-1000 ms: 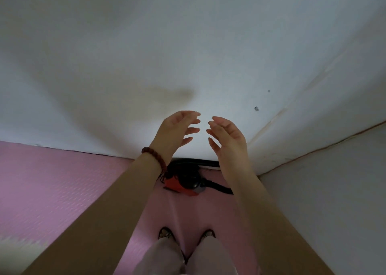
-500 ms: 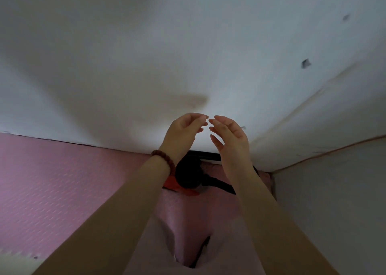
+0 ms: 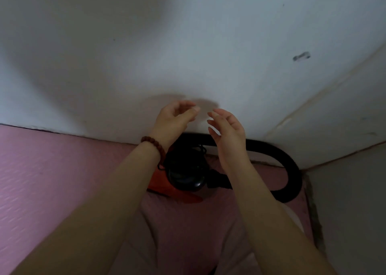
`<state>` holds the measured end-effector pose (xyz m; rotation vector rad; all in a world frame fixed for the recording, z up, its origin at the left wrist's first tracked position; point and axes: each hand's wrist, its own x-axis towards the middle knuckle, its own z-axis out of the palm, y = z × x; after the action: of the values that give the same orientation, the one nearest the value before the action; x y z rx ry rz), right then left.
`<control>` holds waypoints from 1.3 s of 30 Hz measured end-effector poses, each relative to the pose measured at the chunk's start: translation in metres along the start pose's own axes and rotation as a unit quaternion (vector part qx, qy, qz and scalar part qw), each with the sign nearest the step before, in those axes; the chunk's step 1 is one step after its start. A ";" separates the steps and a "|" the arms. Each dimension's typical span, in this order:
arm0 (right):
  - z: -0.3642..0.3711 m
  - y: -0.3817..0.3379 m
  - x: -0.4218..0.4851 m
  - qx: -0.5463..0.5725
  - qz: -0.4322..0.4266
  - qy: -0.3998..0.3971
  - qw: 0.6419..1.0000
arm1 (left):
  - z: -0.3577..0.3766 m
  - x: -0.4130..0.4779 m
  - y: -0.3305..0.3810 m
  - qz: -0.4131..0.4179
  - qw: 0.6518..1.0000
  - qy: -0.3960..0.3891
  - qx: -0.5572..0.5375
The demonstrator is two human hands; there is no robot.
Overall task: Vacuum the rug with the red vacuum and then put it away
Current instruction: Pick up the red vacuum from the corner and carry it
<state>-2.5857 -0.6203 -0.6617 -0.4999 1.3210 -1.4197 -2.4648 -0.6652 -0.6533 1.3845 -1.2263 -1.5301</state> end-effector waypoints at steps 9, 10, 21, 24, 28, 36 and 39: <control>-0.025 0.036 0.022 -0.144 -0.017 0.004 0.989 | 0.007 0.012 -0.047 -0.010 0.996 -0.041 0.084; -0.029 0.042 0.027 -0.175 -0.030 -0.002 0.984 | 0.006 0.016 -0.053 0.003 0.993 -0.046 0.112; -0.048 0.095 0.073 -0.458 -0.103 -0.077 0.880 | -0.007 0.037 -0.127 0.031 0.928 -0.076 0.362; -0.053 0.100 0.078 -0.515 -0.135 -0.099 0.841 | -0.006 0.038 -0.141 0.062 0.899 -0.117 0.416; -0.058 0.109 0.089 -0.575 -0.162 -0.107 0.795 | -0.008 0.040 -0.155 0.055 0.865 -0.169 0.470; -0.062 0.127 0.096 -0.622 -0.210 -0.105 0.747 | -0.009 0.051 -0.158 0.067 0.847 -0.181 0.495; -0.061 0.128 0.094 -0.694 -0.198 -0.100 0.685 | -0.009 0.050 -0.155 0.042 0.806 -0.241 0.539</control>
<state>-2.6160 -0.6511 -0.8268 -1.9644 1.9981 -0.3099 -2.4509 -0.6696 -0.8160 1.5484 -2.7098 -1.1208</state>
